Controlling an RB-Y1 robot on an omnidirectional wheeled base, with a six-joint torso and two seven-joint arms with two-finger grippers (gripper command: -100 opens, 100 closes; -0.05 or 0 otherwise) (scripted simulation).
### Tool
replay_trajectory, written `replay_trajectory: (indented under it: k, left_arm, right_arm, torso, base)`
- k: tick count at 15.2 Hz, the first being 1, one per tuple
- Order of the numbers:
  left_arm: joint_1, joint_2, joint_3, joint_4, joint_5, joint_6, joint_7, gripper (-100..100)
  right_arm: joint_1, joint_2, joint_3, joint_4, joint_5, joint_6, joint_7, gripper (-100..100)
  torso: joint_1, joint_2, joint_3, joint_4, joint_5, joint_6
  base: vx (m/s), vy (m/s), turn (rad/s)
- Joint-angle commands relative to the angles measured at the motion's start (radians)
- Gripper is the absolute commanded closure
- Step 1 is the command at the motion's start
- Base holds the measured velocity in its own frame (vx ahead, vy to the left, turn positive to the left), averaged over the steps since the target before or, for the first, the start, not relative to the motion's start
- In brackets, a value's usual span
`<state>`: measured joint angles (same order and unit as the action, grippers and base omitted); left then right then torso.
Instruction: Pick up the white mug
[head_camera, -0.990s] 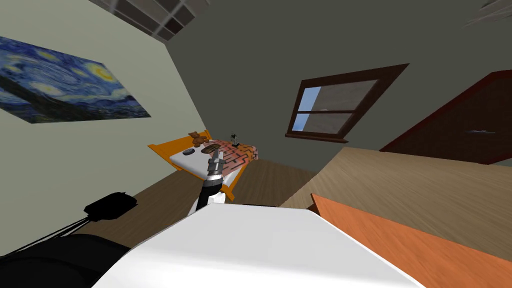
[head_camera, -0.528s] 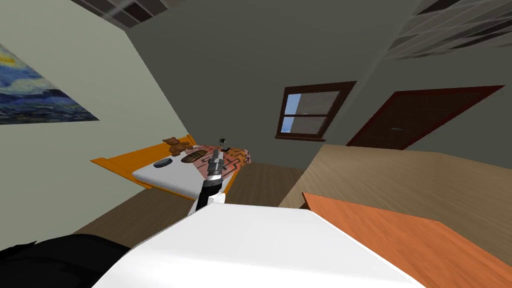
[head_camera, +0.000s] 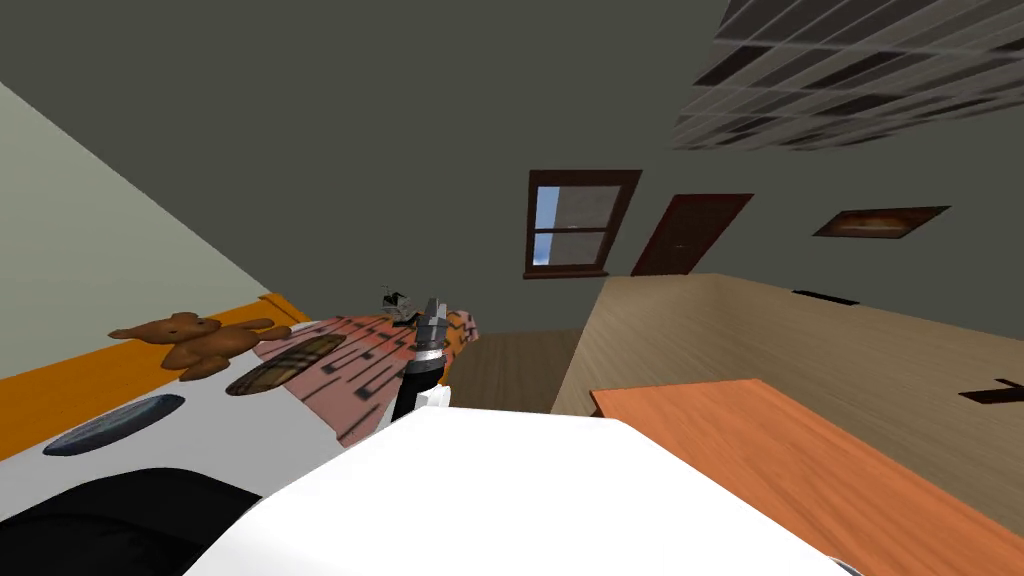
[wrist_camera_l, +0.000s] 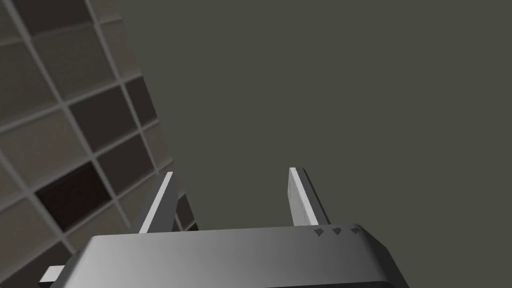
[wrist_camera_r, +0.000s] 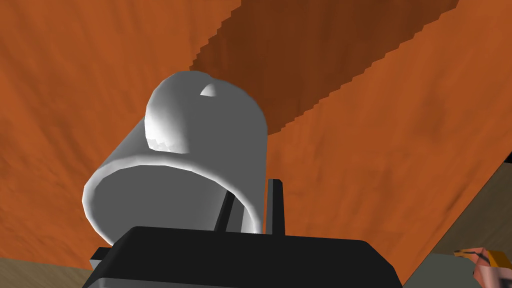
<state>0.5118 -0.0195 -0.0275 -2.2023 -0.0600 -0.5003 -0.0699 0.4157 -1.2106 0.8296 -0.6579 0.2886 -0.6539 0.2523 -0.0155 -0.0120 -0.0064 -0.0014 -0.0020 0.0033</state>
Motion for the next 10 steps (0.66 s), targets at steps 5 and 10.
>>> replay_trajectory:
  k: [5, 10]
  left_arm:
    - [0.000, 0.000, 0.000, 0.000, 0.000, 0.000, 0.000, 0]
    - [0.000, 0.000, 0.000, 0.000, 0.000, 0.000, 0.000, 0]
  right_arm:
    - [-0.030, -0.017, -0.066, 0.005, 0.137, -0.056, 0.116, 100]
    - [-0.041, -0.018, -0.080, 0.016, 0.183, -0.071, 0.138, 100]
  torso:
    - [0.000, -0.004, -0.002, -0.001, 0.000, 0.000]
    - [0.002, 0.000, 0.000, 0.000, 0.001, 0.001]
  base:
    - [0.275, 0.006, -0.491]
    - [0.195, 0.059, -0.401]
